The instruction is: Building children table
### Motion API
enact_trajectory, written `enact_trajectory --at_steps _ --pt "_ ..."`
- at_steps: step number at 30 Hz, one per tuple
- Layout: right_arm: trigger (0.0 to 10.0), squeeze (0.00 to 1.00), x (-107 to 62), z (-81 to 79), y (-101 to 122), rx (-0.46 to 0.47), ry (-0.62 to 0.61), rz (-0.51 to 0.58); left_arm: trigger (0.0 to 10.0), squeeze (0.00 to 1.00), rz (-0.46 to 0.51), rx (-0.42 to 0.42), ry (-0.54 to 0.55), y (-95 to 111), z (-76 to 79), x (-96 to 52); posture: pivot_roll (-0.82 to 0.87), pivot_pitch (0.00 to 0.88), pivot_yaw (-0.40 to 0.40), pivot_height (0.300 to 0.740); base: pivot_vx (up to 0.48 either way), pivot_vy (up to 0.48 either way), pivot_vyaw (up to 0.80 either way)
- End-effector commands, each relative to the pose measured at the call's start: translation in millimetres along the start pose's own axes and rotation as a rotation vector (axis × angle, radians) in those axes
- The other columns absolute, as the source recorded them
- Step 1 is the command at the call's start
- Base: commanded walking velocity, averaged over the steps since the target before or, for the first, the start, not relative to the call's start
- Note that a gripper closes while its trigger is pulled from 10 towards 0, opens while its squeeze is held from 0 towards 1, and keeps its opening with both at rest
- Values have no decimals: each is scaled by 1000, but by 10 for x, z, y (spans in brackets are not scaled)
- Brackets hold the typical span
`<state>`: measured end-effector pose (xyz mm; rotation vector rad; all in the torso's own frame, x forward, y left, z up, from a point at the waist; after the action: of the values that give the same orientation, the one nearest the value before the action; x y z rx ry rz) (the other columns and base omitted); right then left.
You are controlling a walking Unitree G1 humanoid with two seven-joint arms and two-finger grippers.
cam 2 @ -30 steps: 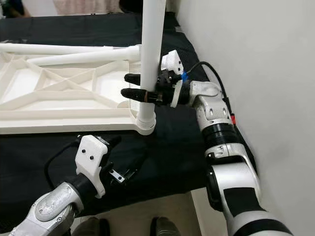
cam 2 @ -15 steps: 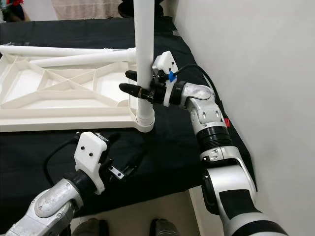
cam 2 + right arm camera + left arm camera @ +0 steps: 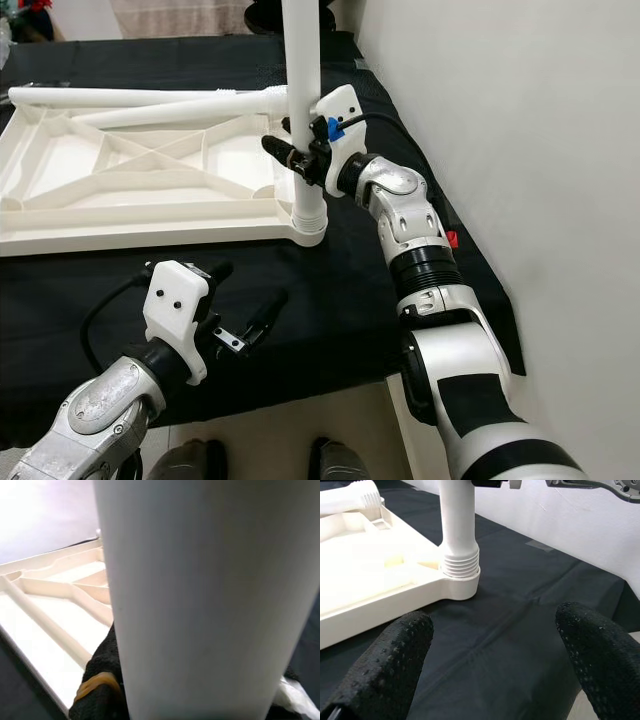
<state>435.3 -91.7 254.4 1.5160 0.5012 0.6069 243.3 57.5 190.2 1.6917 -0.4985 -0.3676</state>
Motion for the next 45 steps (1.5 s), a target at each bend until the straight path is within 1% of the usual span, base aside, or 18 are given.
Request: enact_trajectory --at_steps 1,3,5,6,8,13,15,16,19,23,27,28,29,30,34,38,42,45 --pt "10000 0 -110 227 -411 93 -163 -110 10000 0 -15 9 3 -37 -1 -18 83 229 -65 740 0 0 0" --pt "10000 0 -110 227 -411 93 -163 -110 10000 0 -15 9 3 -37 -1 -18 83 229 -65 740 0 0 0" --pt "10000 0 -109 278 -387 128 -217 -83 10000 0 -17 9 4 -40 -5 -22 83 227 -64 740 0 0 0" --pt "10000 0 -109 278 -387 128 -217 -83 10000 0 -17 9 4 -40 -5 -22 83 227 -64 740 0 0 0" --pt "10000 0 -108 320 -391 148 -294 -59 10000 0 -15 13 2 -36 -8 -21 83 224 -62 740 0 0 0" --pt "10000 0 -112 337 -403 155 -333 -50 10000 0 -14 13 2 -36 -11 -17 82 220 -64 740 0 0 0" --pt "10000 0 -138 399 -443 172 -423 -48 10000 0 -12 13 3 -35 -11 -16 82 220 -64 740 0 0 0" --pt "10000 0 -138 399 -443 172 -423 -48 10000 0 -12 13 3 -35 -11 -16 82 220 -64 740 0 0 0" --pt "10000 0 -196 514 -462 145 -563 -39 10000 0 -11 15 4 -35 -10 -17 83 215 -65 740 0 0 0" --pt "10000 0 -221 548 -459 124 -629 -29 10000 0 -11 15 4 -35 -12 -16 83 215 -65 740 0 0 0" --pt "10000 0 -291 620 -465 109 -764 -26 10000 0 -11 17 4 -34 -16 -19 82 210 -65 740 0 0 0" --pt "10000 0 -291 620 -465 109 -764 -26 10000 0 -11 17 4 -34 -16 -19 82 210 -65 740 0 0 0" --pt "10000 0 -312 634 -464 106 -799 -23 10000 0 -11 20 5 -34 -20 -19 83 212 -67 740 0 0 0" --pt "10000 0 -333 644 -468 119 -838 -17 10000 0 -11 20 6 -35 -24 -19 83 212 -67 740 0 0 0" --pt "10000 0 -373 652 -470 130 -920 -3 10000 0 -11 20 8 -34 -30 -17 83 218 -66 740 0 0 0" --pt "10000 0 -387 645 -479 134 -948 0 10000 0 -11 22 7 -33 -30 -16 83 218 -66 740 0 0 0" --pt "10000 0 -372 549 -486 134 -1054 9 10000 0 -12 21 8 -39 -33 -14 82 223 -67 740 0 0 0" --pt "10000 0 -375 544 -475 132 -1076 15 10000 0 -12 21 8 -40 -34 -14 82 223 -67 740 0 0 0"
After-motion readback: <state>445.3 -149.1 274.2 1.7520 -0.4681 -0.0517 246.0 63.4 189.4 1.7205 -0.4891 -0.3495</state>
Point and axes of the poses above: a point about 5 cm out from each wrist's last joint towards the gripper, its own x axis pointing out of the wrist towards the gripper, its own y axis along the axis of the wrist's last joint, z = x × y, the point moved 5 cm from there along x, pointing out of the wrist towards the gripper, and after that the axes turned 9 degrees about x, right-handed, at the moved point
